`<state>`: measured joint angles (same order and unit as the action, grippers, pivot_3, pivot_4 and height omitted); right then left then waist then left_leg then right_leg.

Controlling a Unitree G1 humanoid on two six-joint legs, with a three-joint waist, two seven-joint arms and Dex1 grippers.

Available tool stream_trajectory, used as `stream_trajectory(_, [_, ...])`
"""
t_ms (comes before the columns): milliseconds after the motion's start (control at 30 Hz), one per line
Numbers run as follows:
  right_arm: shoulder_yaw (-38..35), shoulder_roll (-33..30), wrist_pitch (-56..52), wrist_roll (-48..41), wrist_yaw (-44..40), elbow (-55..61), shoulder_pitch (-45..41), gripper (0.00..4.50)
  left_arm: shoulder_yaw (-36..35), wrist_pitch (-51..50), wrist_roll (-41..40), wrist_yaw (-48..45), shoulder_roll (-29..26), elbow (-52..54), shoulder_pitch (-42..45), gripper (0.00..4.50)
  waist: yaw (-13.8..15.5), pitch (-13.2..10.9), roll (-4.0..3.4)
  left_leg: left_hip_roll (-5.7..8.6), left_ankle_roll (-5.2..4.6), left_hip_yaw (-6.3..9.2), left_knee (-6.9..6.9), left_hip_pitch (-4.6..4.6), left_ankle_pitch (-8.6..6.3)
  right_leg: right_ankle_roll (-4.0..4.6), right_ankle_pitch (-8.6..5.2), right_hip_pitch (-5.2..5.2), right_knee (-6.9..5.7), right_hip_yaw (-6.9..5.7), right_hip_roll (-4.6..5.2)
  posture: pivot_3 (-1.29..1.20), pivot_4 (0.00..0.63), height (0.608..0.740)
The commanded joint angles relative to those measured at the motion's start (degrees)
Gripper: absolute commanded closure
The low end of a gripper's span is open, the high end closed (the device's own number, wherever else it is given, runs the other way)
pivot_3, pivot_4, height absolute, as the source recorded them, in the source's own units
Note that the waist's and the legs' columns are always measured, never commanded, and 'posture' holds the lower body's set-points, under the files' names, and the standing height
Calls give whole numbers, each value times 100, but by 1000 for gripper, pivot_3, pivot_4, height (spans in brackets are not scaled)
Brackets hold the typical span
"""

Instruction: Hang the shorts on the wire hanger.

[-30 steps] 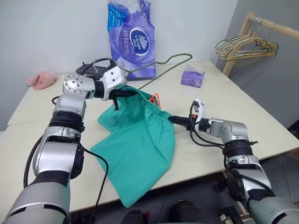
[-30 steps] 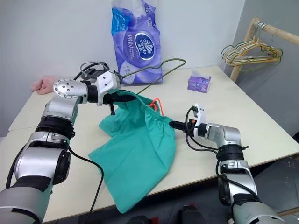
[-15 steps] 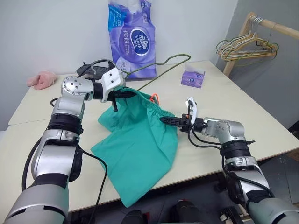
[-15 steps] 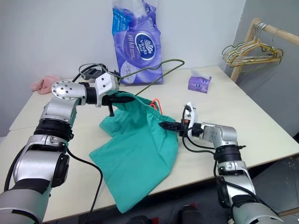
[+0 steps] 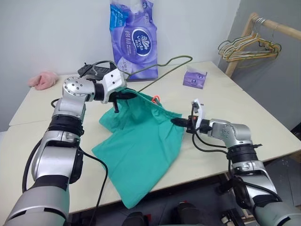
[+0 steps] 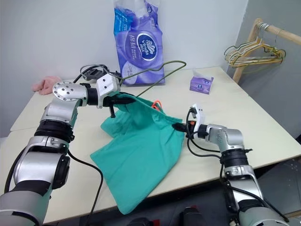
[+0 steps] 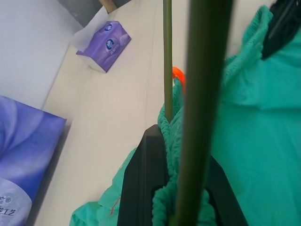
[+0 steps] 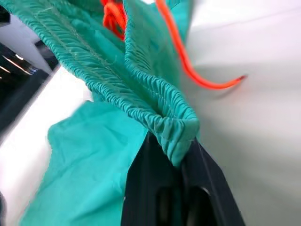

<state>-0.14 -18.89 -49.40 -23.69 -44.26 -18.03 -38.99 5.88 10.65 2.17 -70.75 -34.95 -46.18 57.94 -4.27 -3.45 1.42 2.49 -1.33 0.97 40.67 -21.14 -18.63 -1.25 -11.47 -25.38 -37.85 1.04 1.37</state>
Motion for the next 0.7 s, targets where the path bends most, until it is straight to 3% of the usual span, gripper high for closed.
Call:
stream_trajectory(33, [476, -686, 886, 727, -78, 861, 165, 4465, -99, -139, -230, -119, -94, 447, -92, 4500, 13, 0, 0, 0, -1, 0, 0, 0, 0, 0, 0, 0, 2, 0, 0, -22, 19, 740])
stream_trajectory(167, [713, -1536, 1828, 1357, -202, 1427, 205, 4465, -11, -490, -585, -596, -138, 1534, -931, 4500, 39, -4, -8, 0, -2, -7, 0, 1, -1, -1, -1, 0, 5, 4, -1, -44, 25, 740])
stream_trajectory(300, [728, -1898, 2038, 1429, -377, 1684, 77, 4465, 173, -809, -758, -968, -328, 2412, -1638, 4500, 41, -4, -7, -7, -1, -7, -1, 4, -1, 0, -1, 3, 7, 4, -6, -58, 26, 740])
stream_trajectory(433, [723, -2003, 1956, 1419, -481, 1995, -79, 4465, 408, -315, -361, -874, -522, 2108, -1626, 4500, 76, -4, -7, -8, -2, -7, 0, 7, -1, 1, -1, 7, 8, 3, -8, -63, 25, 740])
stream_trajectory(700, [772, -2326, 1564, 1270, -763, 2946, 271, 4465, 459, 99, -41, -214, -363, 1198, -1027, 4500, 246, -4, -7, -6, -3, -6, 2, 11, -1, 1, -1, 16, 16, -2, -8, -69, 27, 740])
